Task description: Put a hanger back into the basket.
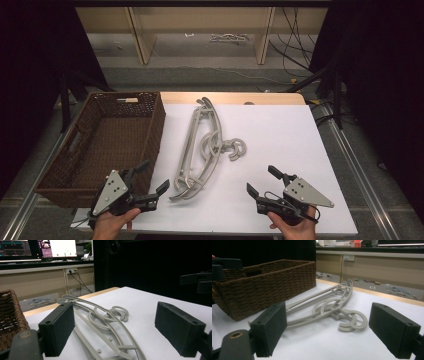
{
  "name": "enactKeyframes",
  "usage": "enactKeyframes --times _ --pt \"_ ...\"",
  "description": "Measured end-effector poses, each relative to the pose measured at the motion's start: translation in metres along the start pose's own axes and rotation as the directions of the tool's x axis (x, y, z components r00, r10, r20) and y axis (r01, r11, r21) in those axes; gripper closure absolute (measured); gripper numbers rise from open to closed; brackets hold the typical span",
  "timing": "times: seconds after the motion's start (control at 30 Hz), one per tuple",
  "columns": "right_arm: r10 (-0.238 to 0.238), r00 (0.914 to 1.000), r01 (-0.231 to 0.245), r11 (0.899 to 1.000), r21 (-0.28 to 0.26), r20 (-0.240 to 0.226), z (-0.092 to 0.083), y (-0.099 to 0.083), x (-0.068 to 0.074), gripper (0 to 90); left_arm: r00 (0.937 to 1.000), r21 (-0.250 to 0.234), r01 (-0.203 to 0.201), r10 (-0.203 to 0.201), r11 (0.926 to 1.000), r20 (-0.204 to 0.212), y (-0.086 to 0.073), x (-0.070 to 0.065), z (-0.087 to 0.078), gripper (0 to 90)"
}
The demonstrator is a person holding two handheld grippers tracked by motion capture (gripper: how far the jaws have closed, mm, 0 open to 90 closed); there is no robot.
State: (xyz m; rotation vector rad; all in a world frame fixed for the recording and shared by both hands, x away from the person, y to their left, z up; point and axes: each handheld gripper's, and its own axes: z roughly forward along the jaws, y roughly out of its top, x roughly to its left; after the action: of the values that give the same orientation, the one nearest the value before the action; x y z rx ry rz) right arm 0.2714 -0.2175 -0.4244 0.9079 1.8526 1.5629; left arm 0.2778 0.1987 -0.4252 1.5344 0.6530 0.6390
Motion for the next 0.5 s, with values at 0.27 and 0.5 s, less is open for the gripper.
enactKeyframes --times 0.27,0.5 --pt "-0.001 1.0000 0.001 1.000 0.009 0.005 -0.0010 0.0004 0.0005 16.6 0.9999 0.005 0.013 -0.013 0.9999 -0.006 0.0003 0.0007 -0.0006 16.5" --pt "-0.004 0.9999 0.004 1.000 0.012 0.011 -0.0010 0.0004 0.0002 17.0 0.9996 -0.004 0.028 -0.028 0.9996 -0.002 0.0027 -0.0010 0.0025 16.5"
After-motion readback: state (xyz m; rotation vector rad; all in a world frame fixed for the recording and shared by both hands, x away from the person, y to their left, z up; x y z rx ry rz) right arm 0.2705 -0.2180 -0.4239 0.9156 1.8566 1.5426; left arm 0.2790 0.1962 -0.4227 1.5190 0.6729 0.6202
